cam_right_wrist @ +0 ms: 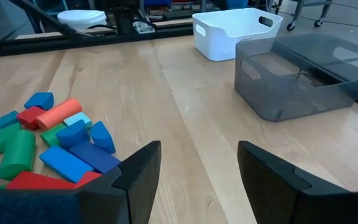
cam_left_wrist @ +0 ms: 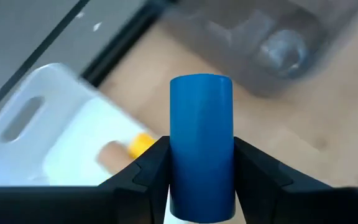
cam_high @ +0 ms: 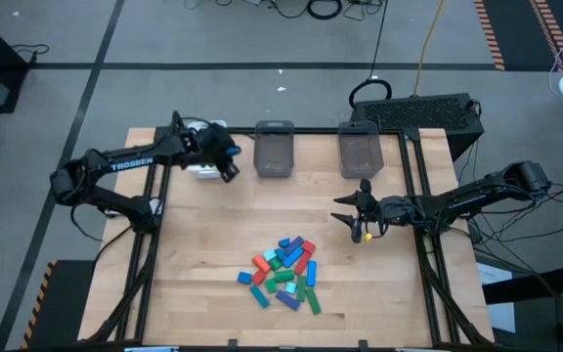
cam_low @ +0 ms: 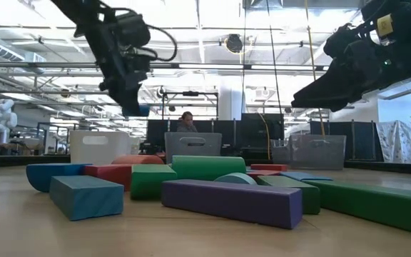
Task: Sort blocks by size
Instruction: Put the blue cylindrical block into the white bin
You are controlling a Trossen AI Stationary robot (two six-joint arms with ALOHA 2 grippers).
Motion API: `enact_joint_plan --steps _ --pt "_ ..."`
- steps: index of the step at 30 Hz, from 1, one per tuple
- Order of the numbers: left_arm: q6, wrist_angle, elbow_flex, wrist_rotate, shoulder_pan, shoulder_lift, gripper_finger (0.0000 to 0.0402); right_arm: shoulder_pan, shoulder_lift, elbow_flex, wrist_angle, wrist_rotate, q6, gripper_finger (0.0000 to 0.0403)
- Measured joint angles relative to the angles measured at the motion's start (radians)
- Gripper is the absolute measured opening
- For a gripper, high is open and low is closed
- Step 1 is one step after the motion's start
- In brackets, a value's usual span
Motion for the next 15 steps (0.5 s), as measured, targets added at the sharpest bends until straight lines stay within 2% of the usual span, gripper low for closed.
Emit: enact_joint_plan --steps 7,15 --pt "0.069 0.006 0.0 0.074 0.198 0.02 0.0146 0.0 0.0 0.0 0.0 0.0 0.0 0.0201" --pt "0.193 0.014 0.0 0.1 0.323 0.093 0.0146 0.0 0.0 0.0 0.0 0.0 0.0 0.0201"
